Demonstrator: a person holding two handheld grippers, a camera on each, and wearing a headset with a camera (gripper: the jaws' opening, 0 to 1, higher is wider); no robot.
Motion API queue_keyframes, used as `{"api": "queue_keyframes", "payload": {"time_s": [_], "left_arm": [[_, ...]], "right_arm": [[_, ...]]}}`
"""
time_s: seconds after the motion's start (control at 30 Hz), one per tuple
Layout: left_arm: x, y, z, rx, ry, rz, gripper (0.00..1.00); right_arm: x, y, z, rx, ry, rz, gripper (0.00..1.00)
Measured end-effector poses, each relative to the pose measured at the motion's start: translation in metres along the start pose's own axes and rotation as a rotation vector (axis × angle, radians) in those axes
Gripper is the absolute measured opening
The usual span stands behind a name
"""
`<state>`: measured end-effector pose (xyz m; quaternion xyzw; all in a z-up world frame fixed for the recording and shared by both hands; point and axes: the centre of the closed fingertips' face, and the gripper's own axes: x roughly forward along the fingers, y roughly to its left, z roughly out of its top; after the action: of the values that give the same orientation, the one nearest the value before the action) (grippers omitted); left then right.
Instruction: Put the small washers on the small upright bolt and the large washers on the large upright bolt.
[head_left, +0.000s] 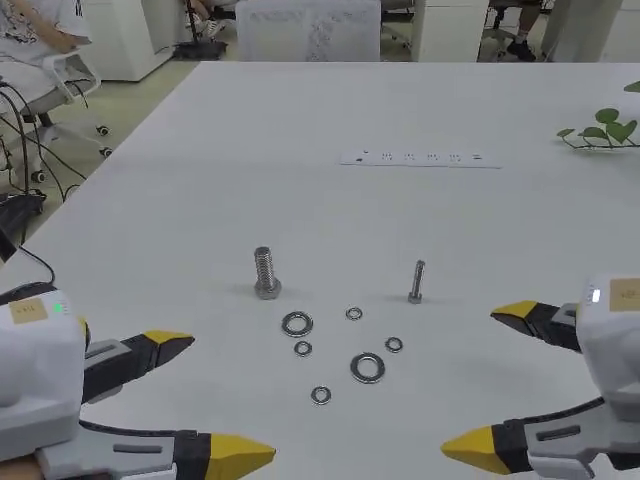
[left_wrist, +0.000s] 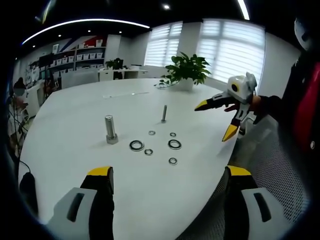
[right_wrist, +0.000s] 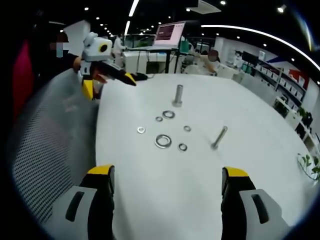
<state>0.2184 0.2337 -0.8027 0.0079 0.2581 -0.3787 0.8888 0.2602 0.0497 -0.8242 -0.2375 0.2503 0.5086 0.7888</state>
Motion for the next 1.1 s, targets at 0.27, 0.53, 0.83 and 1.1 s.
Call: {"api": "queue_keyframes", "payload": {"time_s": [0.27, 0.53, 0.83, 1.1], "left_arm": [[0.000, 0.006, 0.003, 0.013, 0.002, 0.011, 0.92], [0.001, 0.012, 0.011, 0.024, -0.003, 0.018, 0.91], [0.006, 0.019, 0.023, 0.039, -0.014, 0.021, 0.91], [0.008, 0.021, 0.029, 0.025, -0.040, 0.029, 0.91]], "right_arm": [[0.005, -0.001, 0.007, -0.030, 0.000, 0.016, 0.88], [0.007, -0.002, 0.010, -0.048, 0.001, 0.024, 0.88], [0.010, -0.003, 0.017, -0.083, 0.005, 0.038, 0.86], [0.018, -0.004, 0.032, -0.140, 0.012, 0.071, 0.81]]}}
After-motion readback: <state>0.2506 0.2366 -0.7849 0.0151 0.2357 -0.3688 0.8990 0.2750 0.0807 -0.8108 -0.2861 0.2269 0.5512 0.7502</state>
